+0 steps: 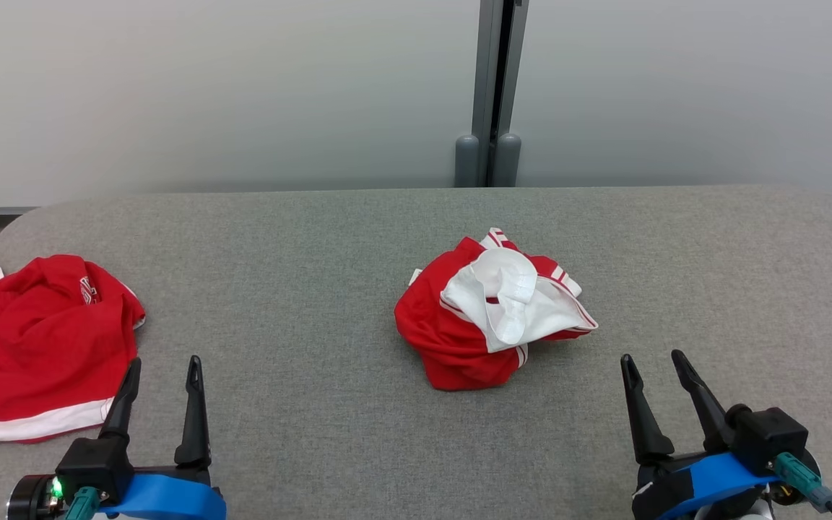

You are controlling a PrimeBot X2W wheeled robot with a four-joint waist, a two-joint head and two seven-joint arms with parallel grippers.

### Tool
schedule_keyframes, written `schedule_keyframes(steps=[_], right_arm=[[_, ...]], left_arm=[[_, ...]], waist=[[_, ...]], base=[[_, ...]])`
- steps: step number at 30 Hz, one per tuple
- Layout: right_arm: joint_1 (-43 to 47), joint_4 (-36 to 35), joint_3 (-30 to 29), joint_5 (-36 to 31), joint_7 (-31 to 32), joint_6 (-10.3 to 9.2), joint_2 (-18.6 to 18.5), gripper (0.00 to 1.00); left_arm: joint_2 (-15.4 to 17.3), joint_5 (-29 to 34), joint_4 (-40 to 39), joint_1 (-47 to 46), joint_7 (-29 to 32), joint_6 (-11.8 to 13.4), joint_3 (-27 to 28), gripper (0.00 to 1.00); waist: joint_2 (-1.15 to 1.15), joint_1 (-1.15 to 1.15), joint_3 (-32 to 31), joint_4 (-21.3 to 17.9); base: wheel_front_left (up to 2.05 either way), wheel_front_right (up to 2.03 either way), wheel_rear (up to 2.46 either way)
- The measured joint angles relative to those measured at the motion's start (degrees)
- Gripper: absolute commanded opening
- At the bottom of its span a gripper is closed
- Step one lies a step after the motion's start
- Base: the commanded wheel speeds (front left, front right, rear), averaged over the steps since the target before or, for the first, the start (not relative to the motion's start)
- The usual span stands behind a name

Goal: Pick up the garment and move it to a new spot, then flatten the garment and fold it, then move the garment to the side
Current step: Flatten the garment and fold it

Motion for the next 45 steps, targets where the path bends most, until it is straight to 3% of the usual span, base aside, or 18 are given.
schedule_keyframes(steps=[20,30,40,45], right_arm=[[-0.36,0.97,0.20,-0.36,0.00,0.00,0.00,1.00],[-8.13,2.07,1.15,-4.22,0.00,0.00,0.00,1.00],[-18.07,10.82,1.49,-7.01,0.00,0.01,-0.53,1.00],[-20.80,18.66,1.03,-7.06,0.00,0.01,-1.32,1.00]], left_arm=[[-0.76,0.56,0.48,0.01,0.00,-0.53,0.60,1.00],[-1.00,0.57,0.22,-0.67,-0.01,-0.55,0.31,1.00],[-1.10,0.47,0.12,-3.63,0.00,-0.64,-0.76,1.00],[-1.13,0.04,0.15,-5.31,0.00,-0.86,-2.07,1.00]], waist=[[-0.01,0.00,-0.54,0.48],[-0.01,0.00,1.44,1.03],[0.00,0.01,5.30,2.46],[0.00,0.01,7.22,3.79]], base=[[0.00,0.00,0.00],[0.00,0.00,0.00],[0.00,0.00,0.00],[0.00,0.00,0.00]])
